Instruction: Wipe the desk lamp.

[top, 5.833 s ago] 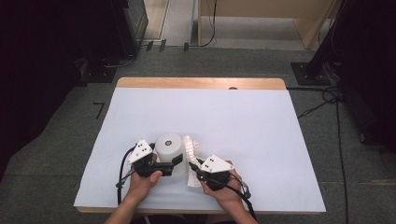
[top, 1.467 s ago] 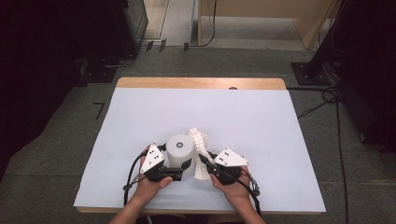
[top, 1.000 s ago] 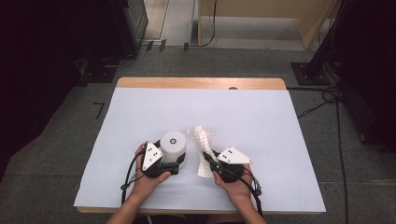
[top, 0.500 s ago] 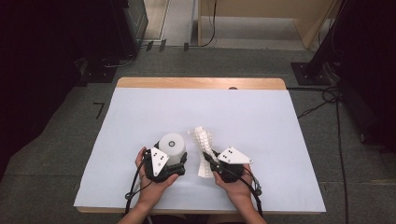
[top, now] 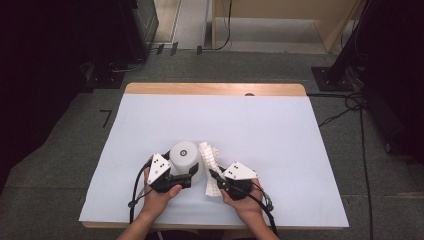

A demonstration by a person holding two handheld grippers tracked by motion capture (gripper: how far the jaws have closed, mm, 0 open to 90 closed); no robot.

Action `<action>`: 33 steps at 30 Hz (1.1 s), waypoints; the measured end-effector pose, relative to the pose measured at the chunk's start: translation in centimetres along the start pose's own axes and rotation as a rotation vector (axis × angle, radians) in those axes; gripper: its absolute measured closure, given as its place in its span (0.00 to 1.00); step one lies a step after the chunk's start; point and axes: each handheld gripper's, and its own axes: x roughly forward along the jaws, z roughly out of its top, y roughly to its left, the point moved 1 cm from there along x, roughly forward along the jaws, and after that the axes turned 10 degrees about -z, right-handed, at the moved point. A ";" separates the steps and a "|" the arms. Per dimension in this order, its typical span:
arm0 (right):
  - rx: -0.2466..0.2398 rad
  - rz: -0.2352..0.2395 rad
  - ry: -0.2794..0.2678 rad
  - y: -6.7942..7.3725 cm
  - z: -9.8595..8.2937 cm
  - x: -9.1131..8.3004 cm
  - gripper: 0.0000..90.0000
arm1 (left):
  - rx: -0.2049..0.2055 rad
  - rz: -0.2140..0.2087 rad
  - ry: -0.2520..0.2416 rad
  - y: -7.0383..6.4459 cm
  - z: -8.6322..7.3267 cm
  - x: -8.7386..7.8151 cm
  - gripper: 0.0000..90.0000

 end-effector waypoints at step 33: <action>-0.042 0.017 -0.064 0.6 1.4 -1.3 0.87 | 0.031 -0.083 0.023 -0.1 0.0 0.3 0.10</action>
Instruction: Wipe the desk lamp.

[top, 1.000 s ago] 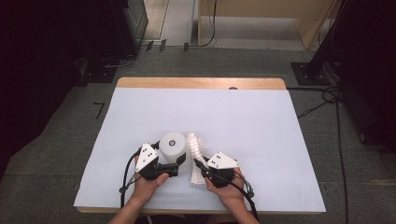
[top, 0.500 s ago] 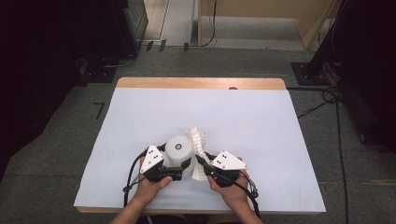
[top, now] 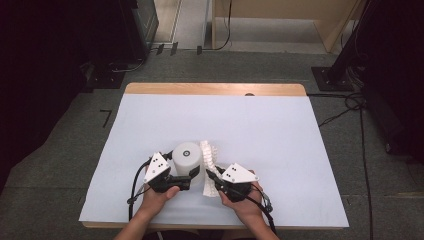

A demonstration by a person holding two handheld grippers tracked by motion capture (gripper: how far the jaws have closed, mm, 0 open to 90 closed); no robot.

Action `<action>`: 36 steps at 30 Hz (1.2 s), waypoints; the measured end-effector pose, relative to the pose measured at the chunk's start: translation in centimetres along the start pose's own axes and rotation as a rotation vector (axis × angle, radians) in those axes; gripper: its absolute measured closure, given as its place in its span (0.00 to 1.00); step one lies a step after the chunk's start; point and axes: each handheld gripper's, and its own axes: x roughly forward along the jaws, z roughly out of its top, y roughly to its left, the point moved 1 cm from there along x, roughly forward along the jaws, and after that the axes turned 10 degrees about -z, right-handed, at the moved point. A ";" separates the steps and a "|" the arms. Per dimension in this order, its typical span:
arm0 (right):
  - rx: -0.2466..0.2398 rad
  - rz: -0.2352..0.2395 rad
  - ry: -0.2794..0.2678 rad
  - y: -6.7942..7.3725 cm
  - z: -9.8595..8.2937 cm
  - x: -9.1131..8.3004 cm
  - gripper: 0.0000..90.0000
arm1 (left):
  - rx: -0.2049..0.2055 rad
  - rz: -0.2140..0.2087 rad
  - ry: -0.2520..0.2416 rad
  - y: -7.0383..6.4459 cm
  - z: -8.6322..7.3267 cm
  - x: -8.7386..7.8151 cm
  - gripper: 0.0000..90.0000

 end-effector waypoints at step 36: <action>0.051 -0.055 0.029 -1.7 -0.8 0.2 0.87 | -0.006 0.104 0.016 -1.4 -1.0 0.9 0.09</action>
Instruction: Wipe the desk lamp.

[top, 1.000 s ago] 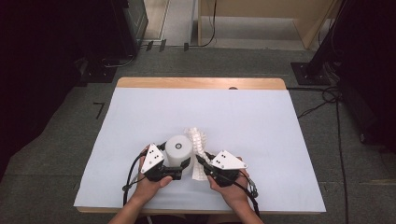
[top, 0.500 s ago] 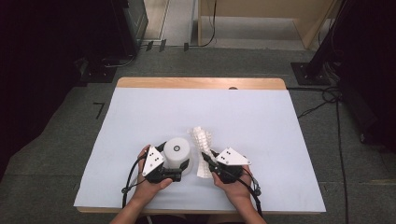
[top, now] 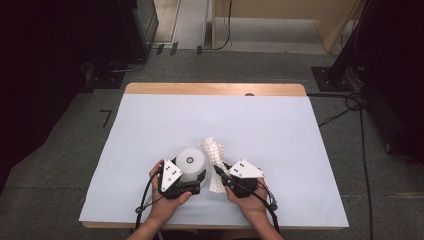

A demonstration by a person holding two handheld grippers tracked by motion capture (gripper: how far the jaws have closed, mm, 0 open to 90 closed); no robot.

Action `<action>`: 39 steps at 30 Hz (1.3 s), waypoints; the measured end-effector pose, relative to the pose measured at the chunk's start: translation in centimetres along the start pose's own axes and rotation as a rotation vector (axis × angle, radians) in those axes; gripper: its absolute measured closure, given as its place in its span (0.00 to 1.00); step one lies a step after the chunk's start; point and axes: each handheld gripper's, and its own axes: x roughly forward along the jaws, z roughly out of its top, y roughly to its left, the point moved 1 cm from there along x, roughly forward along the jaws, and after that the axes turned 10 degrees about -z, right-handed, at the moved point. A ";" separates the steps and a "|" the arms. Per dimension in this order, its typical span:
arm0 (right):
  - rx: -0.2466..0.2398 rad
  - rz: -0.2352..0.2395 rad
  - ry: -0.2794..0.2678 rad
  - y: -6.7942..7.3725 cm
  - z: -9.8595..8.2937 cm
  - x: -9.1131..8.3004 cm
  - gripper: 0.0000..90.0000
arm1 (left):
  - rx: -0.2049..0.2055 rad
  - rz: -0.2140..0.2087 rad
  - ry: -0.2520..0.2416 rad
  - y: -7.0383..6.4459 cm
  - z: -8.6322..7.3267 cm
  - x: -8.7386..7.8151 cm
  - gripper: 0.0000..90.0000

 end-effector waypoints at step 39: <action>-0.036 0.065 -0.003 2.1 0.4 0.0 0.87 | 0.000 -0.143 0.022 2.1 0.6 -0.5 0.10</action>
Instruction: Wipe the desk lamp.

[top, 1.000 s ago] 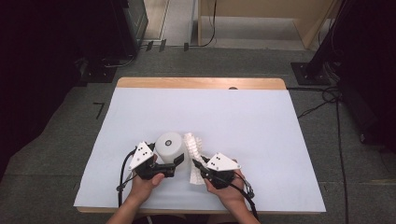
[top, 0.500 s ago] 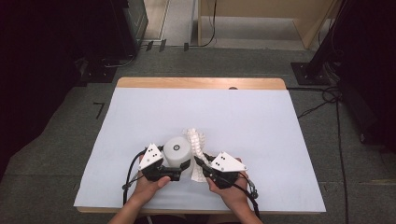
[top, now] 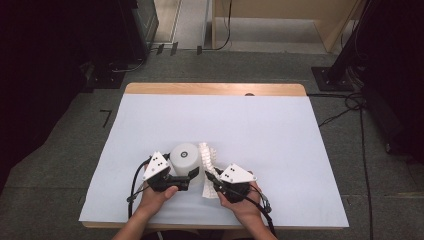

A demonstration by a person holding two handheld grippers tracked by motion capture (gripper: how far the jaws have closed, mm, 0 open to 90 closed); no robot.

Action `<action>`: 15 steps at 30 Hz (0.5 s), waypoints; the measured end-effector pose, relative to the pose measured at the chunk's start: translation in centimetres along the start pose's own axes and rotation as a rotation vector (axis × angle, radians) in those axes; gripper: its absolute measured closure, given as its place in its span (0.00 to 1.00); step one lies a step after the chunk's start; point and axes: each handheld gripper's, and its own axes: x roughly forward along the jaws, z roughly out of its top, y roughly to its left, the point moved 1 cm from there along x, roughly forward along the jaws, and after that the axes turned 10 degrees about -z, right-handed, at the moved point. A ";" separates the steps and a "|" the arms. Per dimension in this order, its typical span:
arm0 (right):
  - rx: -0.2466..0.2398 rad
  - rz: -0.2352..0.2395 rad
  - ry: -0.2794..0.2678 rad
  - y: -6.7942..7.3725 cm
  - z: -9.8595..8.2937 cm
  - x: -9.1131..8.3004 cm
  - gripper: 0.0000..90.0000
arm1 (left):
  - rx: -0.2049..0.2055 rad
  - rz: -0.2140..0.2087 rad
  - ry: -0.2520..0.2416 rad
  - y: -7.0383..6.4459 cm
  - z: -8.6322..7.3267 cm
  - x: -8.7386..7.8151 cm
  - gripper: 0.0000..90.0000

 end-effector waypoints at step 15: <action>0.070 -0.067 -0.013 -2.3 0.2 -0.6 0.87 | 0.095 0.131 0.037 0.9 -1.3 0.9 0.09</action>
